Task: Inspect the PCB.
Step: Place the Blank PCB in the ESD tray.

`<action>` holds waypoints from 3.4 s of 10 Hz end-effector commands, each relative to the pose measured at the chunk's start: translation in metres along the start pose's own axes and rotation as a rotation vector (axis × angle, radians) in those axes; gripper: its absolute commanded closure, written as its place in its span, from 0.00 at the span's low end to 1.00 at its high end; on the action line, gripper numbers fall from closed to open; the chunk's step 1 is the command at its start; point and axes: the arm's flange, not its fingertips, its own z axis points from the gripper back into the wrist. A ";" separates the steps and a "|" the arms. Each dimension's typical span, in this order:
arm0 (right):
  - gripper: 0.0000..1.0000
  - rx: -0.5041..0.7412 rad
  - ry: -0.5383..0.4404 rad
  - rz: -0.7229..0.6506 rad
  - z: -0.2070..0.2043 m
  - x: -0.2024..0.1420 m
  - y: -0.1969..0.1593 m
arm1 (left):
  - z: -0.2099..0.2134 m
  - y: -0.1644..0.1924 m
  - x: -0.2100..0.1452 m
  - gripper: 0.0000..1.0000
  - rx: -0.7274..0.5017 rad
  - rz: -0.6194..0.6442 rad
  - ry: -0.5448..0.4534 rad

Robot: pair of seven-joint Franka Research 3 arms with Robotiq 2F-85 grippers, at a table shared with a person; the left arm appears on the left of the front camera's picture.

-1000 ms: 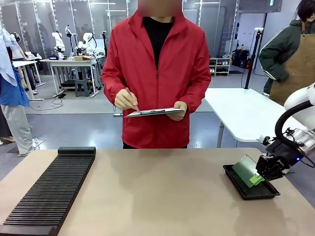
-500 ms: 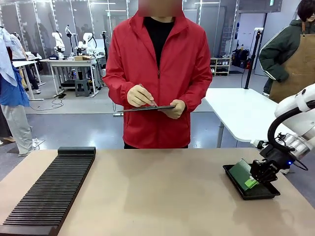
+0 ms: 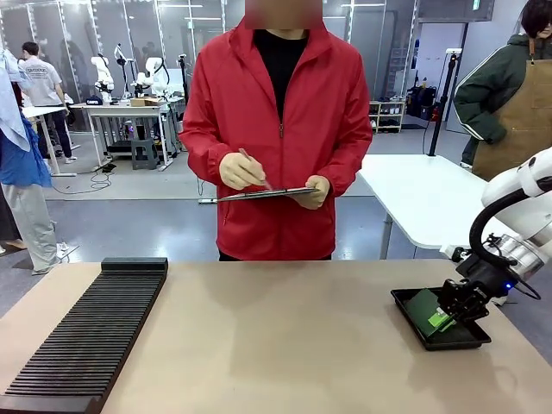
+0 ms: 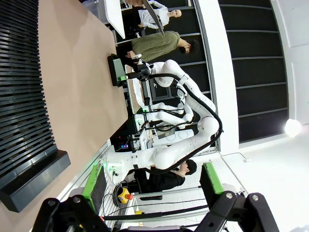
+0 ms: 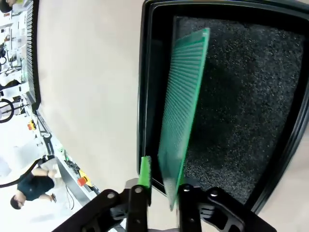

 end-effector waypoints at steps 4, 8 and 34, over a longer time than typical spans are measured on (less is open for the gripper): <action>0.13 -0.194 -0.148 -0.078 -0.012 -0.010 0.016 | 0.001 -0.002 0.001 0.00 0.003 0.005 0.000; 0.00 -0.296 -0.239 -0.085 -0.007 -0.028 0.037 | 0.001 -0.002 0.001 0.00 0.003 0.005 0.000; 0.00 -0.319 -0.320 -0.049 0.024 -0.037 0.066 | 0.001 -0.002 0.001 0.00 0.003 0.005 0.000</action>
